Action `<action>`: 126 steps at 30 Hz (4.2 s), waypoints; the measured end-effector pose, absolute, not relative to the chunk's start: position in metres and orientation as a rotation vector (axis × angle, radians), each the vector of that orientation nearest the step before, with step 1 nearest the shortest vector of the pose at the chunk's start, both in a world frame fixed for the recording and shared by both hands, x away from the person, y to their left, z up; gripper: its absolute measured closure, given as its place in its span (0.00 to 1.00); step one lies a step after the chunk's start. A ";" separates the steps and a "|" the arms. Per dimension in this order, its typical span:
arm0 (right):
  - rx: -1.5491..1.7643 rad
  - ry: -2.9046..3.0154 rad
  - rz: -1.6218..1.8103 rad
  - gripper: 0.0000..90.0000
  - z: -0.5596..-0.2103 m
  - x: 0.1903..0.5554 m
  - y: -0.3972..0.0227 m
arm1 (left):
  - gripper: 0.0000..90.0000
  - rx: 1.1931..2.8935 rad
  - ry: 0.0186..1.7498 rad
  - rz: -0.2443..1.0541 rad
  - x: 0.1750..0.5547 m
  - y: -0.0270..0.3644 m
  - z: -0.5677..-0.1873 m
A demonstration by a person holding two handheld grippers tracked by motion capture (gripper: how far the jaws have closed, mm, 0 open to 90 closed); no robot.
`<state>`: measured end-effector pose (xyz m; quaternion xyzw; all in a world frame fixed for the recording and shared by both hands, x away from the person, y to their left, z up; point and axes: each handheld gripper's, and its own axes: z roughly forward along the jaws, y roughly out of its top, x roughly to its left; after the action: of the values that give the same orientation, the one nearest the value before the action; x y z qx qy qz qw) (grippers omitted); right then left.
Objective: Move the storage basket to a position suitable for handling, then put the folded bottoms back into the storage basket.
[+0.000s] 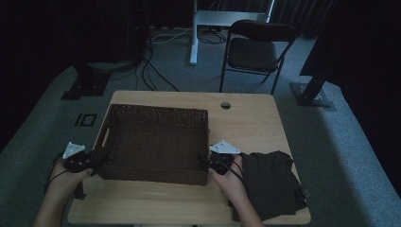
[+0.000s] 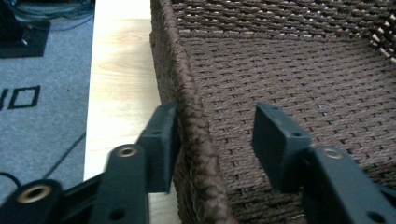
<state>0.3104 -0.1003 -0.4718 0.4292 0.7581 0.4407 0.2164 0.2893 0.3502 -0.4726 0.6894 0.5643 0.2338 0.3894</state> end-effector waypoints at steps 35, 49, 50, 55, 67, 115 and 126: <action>1.100 1.978 1.335 0.13 -0.434 0.306 -0.136 | 0.23 1.782 1.217 0.616 0.287 0.311 -0.421; 1.140 1.939 1.312 0.13 -0.433 0.302 -0.159 | 0.23 1.807 1.094 0.548 0.290 0.268 -0.410; 1.138 1.939 1.309 0.13 -0.433 0.302 -0.161 | 0.23 1.809 1.082 0.540 0.290 0.265 -0.409; 1.137 1.921 1.276 0.13 -0.434 0.300 -0.171 | 0.23 1.825 1.033 0.515 0.291 0.249 -0.408; 1.169 1.909 1.250 0.14 -0.433 0.295 -0.190 | 0.23 1.869 0.923 0.460 0.292 0.208 -0.406; 1.349 1.846 1.153 0.14 -0.468 0.278 -0.280 | 0.22 1.960 0.622 0.254 0.286 0.035 -0.422; 1.410 1.807 1.148 0.14 -0.479 0.274 -0.308 | 0.22 1.947 0.599 0.204 0.282 -0.011 -0.434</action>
<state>0.2742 -0.3084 -0.4788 0.5271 0.6758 0.4291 0.2851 0.2822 -0.0110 -0.4339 0.8122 0.2497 0.0852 0.5203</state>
